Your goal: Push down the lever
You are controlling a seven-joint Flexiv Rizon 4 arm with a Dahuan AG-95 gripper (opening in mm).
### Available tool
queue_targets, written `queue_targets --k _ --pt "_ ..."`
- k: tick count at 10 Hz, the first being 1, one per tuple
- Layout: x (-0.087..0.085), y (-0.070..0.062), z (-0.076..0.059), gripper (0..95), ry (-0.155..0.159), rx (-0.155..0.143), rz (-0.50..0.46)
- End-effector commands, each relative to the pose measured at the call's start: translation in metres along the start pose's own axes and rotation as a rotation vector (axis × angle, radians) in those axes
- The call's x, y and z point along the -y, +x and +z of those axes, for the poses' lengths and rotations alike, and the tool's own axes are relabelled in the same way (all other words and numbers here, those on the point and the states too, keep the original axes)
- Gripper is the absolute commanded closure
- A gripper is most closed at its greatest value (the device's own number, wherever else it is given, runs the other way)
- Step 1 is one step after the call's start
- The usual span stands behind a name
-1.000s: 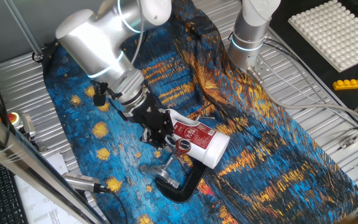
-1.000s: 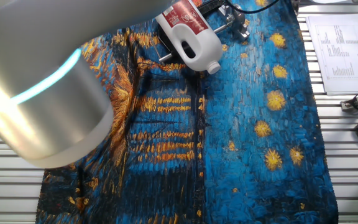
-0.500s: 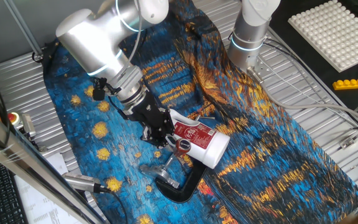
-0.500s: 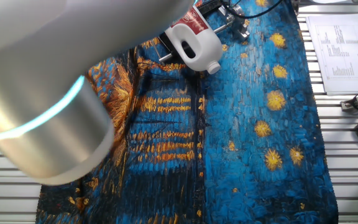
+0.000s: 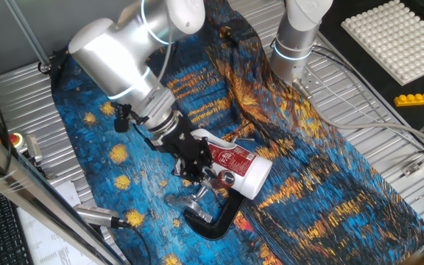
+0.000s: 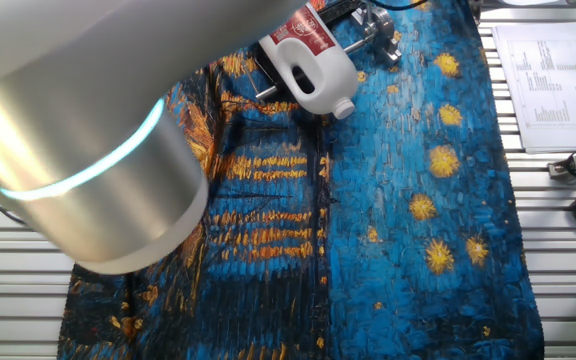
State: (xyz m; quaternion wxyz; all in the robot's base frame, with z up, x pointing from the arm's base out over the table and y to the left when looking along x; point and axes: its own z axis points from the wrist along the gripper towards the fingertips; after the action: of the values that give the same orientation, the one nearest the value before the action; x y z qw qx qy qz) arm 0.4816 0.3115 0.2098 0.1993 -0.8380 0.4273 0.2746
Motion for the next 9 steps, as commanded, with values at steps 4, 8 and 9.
queue_targets --k 4,8,9 --pt "-0.001 -0.007 0.019 76.0 -0.017 -0.001 0.013" --pt "-0.004 -0.016 0.036 76.0 -0.028 -0.008 0.042" --pt "-0.004 -0.017 0.038 76.0 -0.033 -0.015 0.048"
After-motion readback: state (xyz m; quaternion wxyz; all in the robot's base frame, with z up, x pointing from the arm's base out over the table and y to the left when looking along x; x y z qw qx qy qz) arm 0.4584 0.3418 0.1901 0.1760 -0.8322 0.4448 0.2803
